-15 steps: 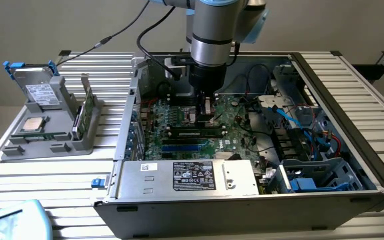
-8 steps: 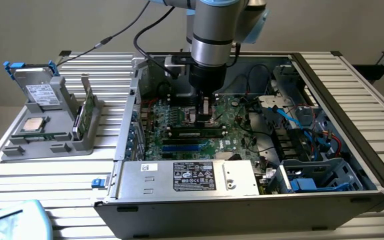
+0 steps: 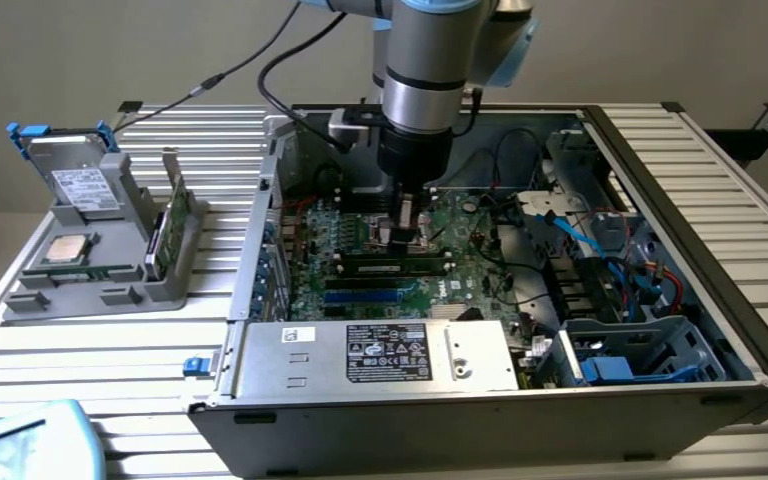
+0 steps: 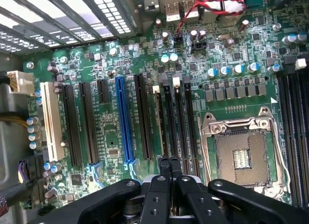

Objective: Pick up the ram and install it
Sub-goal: 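Press down the ram until it locks into place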

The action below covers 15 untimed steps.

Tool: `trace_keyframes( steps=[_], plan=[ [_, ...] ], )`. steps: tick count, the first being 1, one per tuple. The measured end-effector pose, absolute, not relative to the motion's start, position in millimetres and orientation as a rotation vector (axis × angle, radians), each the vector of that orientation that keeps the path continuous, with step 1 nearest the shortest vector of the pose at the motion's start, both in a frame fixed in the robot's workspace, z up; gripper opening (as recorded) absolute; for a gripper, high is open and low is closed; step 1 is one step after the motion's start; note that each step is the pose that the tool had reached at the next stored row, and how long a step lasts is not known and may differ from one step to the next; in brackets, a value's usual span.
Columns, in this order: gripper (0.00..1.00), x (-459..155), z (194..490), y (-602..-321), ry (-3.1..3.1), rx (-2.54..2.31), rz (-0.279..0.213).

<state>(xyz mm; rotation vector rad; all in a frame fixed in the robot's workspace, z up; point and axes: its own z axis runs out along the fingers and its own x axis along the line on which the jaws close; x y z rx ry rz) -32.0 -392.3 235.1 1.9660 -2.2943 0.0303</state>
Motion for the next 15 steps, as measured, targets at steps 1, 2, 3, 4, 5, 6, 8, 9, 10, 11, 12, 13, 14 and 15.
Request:
trace_keyframes(
  steps=[1, 2, 3, 4, 5, 6, 8, 9, 10, 11, 12, 13, 14, 15],
  plan=[
    [0.1, -32.0, 235.1, -392.3, -2.306, 1.952, 0.03],
    [0.1, -32.0, 235.1, -392.3, -2.32, 1.936, 0.029],
    [0.1, -32.1, 235.1, -392.3, -2.333, 1.921, 0.028],
    [0.1, -32.1, 235.0, -392.3, -2.346, 1.907, 0.028],
    [0.1, -32.0, 235.0, -392.3, -2.358, 1.893, 0.029],
    [0.1, -32.1, 235.0, -392.3, -2.37, 1.88, 0.028],
    [0.1, -32.0, 234.9, -392.3, -2.394, 1.853, 0.028],
    [0.1, -32.0, 234.9, -392.3, -2.406, 1.84, 0.027],
    [0.1, -32.0, 234.8, -392.3, -2.417, 1.827, 0.026],
    [0.1, -32.0, 234.8, -392.4, -2.428, 1.815, 0.025],
    [0.1, -32.1, 234.7, -392.4, -2.439, 1.803, 0.024],
    [0.1, -32.0, 234.6, -392.3, -2.45, 1.792, 0.022],
    [0.1, -32.0, 234.4, -392.3, -2.461, 1.781, 0.019],
    [0.1, -32.0, 234.3, -392.3, -2.471, 1.77, 0.017]
  ],
)
